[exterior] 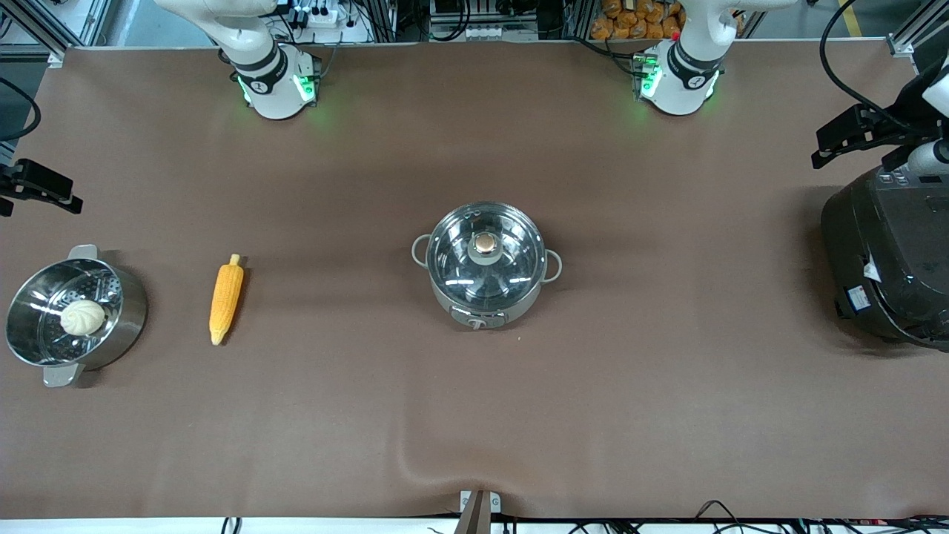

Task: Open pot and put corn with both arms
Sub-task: 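Move the right gripper toward the corn while the left gripper reaches the pot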

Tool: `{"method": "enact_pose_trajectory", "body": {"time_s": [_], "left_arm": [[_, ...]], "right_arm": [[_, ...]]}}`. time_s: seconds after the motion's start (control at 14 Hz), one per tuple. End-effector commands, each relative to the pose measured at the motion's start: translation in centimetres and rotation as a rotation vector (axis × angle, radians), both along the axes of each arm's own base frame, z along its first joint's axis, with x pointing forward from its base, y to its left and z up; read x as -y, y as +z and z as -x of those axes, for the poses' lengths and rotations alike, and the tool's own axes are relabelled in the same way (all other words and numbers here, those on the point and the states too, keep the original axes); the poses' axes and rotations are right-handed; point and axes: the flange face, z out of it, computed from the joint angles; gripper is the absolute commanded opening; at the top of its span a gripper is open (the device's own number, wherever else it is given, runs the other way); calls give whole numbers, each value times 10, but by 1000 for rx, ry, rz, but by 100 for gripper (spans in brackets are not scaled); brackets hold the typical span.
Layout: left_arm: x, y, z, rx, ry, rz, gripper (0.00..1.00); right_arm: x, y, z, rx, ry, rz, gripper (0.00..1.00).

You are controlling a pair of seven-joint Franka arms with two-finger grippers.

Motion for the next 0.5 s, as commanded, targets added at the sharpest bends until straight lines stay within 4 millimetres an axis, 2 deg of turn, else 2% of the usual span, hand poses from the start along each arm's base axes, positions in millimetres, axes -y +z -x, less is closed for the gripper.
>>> {"method": "enact_pose_trajectory", "body": {"time_s": [0.0,0.21,0.43], "left_arm": [[-1,7,0,2,-11,-23,100],[3,7,-1,4,-16,-24,100],[13,-3,-8,-11,-35,-48,100]], "right_arm": [[2,0,1,-3,-11,-2,100],[-1,0,0,1,-7,-11,100],[0,0,0,3,-9,-12,100]]}}
